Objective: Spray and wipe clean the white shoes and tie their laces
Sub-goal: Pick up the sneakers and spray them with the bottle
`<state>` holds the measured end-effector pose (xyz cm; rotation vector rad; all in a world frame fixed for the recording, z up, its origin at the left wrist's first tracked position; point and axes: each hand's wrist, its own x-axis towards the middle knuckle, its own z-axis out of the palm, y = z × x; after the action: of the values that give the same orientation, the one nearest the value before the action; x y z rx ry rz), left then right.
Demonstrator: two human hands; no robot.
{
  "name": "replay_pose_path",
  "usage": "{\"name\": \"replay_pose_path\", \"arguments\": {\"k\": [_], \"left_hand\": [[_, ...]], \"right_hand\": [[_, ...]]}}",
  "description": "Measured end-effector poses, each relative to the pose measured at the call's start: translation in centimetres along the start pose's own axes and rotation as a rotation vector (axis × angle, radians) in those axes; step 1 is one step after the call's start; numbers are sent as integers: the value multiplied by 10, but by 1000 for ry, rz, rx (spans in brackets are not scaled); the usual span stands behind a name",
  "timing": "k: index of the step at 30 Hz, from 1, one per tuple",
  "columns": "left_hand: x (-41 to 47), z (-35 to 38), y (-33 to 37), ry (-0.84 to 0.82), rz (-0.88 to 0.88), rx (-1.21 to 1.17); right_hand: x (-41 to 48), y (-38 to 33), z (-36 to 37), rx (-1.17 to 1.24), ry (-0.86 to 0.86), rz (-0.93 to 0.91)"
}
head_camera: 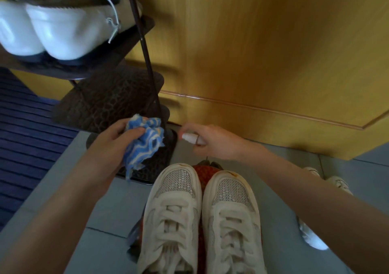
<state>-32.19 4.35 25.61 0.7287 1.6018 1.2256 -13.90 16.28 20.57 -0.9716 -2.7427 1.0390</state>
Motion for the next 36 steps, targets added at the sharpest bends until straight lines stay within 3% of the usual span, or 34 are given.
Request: {"name": "replay_pose_path", "arguments": {"k": [9,17,25,36], "left_hand": [[6,-2,-7,-2,-21,-30],[6,-20,-8,28,-27,-66],[6,-23,-10,4,-38,-34],[6,-14,-18,-28,-34,-53]], "right_hand": [[-2,-1,4,72,-89,-47],[27,-23,-2,-45,-181,-111],[40,-27,-6,-3,-254,-119],[-31,11,-13,18,-12,14]]}}
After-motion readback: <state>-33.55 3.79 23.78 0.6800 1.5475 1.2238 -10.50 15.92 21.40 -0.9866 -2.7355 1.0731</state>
